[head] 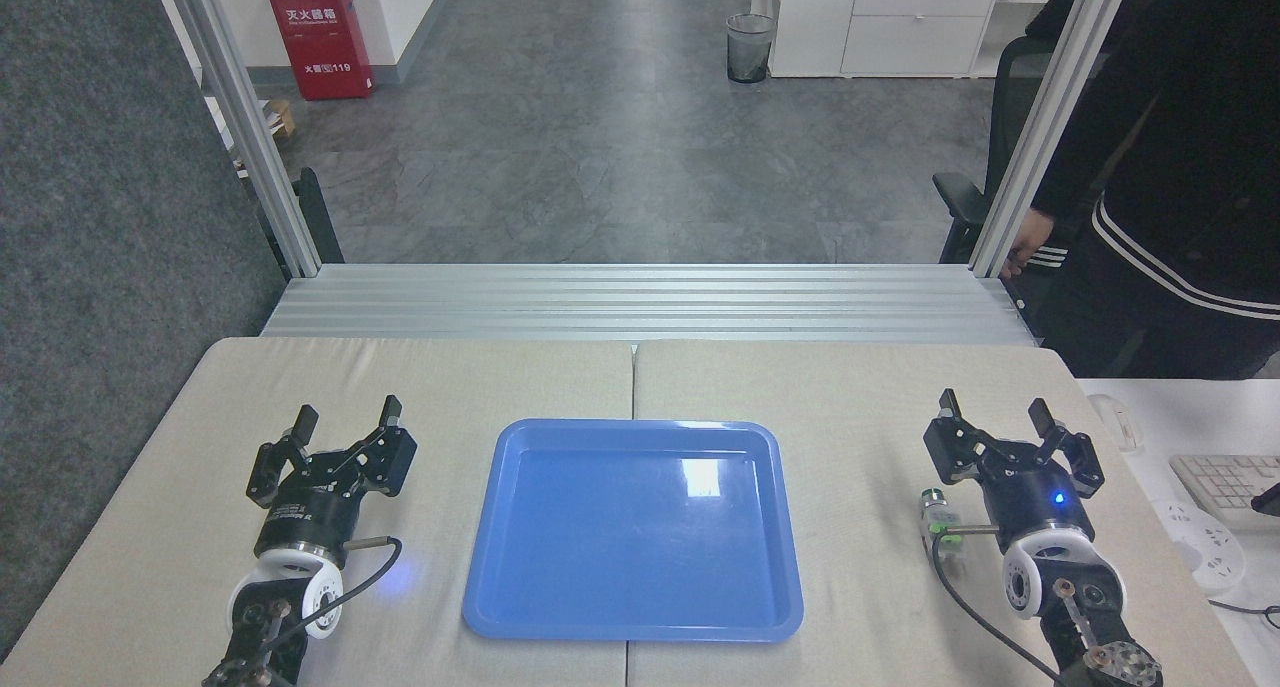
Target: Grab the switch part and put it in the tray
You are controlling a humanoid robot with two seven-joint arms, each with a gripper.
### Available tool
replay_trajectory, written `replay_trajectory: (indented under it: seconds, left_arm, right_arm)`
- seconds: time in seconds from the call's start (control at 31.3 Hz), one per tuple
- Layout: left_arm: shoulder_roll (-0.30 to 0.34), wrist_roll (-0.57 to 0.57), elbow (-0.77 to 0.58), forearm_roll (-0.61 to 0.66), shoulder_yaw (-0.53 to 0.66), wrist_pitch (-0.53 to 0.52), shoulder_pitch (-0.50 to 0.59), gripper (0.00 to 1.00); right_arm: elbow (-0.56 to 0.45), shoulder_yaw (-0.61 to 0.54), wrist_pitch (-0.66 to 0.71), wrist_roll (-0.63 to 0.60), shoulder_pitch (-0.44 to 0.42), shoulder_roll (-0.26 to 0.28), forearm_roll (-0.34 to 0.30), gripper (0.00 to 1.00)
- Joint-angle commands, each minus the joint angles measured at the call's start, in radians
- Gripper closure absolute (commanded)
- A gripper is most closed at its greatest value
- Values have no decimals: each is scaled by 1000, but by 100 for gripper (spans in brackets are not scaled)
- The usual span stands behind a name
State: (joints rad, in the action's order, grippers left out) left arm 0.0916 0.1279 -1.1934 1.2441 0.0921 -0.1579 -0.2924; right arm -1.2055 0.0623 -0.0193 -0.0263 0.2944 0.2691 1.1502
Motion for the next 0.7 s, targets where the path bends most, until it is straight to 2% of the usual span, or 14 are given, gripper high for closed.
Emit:
replay_trajectory:
  seconds: [0.0,0.67]
  left_arm:
    - [-3,-1,12,0,0,3,-7,0]
    - [-3,1,23,0,0,3,-14,0]
  right_arm:
    - [-2,4,6,0,-3,4,-6,2]
    - [-42,4,2,39,-15,2,-4,2]
